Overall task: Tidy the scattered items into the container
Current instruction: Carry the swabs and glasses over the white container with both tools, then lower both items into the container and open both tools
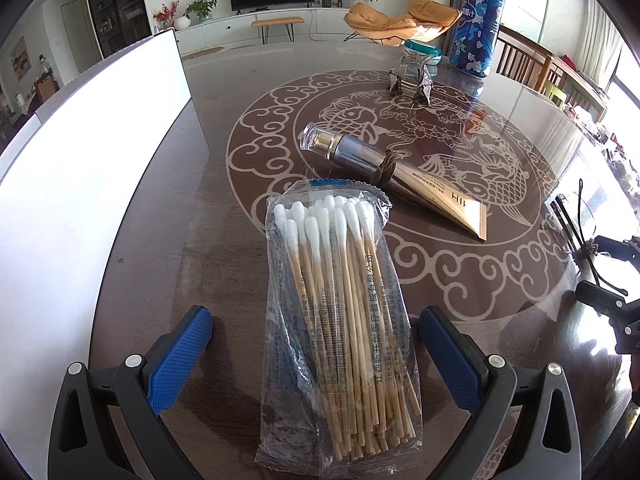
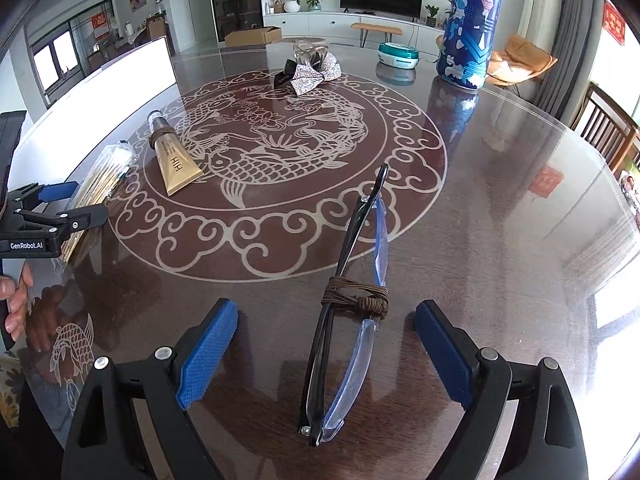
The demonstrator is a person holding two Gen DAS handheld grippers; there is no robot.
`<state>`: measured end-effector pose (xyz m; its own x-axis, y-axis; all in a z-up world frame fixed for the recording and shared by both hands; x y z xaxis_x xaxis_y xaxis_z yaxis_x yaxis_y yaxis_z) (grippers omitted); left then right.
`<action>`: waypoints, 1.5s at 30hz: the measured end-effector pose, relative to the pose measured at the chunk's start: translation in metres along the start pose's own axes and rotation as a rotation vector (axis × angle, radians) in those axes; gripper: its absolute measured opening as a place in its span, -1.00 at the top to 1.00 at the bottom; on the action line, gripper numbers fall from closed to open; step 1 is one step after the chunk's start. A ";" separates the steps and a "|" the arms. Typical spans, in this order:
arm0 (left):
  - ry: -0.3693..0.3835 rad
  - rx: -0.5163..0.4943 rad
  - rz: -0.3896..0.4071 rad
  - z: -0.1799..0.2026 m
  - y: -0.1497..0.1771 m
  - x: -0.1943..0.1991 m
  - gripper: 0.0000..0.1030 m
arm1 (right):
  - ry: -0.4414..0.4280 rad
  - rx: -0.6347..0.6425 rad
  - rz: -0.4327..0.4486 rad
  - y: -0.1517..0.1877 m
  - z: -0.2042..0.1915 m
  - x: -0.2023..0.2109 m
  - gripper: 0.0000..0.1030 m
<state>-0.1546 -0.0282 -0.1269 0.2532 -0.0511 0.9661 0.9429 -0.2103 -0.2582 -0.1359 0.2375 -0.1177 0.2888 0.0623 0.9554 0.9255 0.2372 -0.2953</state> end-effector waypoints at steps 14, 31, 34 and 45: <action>0.066 -0.067 0.027 0.011 0.012 0.028 0.42 | -0.033 0.027 -0.095 -0.012 0.000 0.013 0.44; 0.135 0.060 0.162 -0.042 0.024 0.138 0.42 | -0.153 0.100 0.042 -0.053 -0.066 0.090 0.44; 0.106 0.134 0.190 -0.097 0.024 0.165 0.42 | -0.196 0.158 0.081 -0.086 -0.113 0.109 0.44; -0.050 0.441 0.147 -0.299 0.079 0.176 0.42 | -0.482 0.383 0.199 -0.177 -0.356 0.173 0.43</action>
<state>-0.1001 -0.3455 0.0240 0.3908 -0.0002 0.9205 0.8955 0.2314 -0.3801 -0.1622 -0.1384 0.0959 0.2206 0.5479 0.8070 0.6871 0.4999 -0.5273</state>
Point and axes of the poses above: each gripper's, at about its wrist camera, not at the fingertips, and x roughly against the way its jaws point, z to its right, y to its underside, the point moved 9 cm from there along -x, roughly the way its jaws point, and after that the axes turned 15 degrees about -z, right-handed, at the moved point
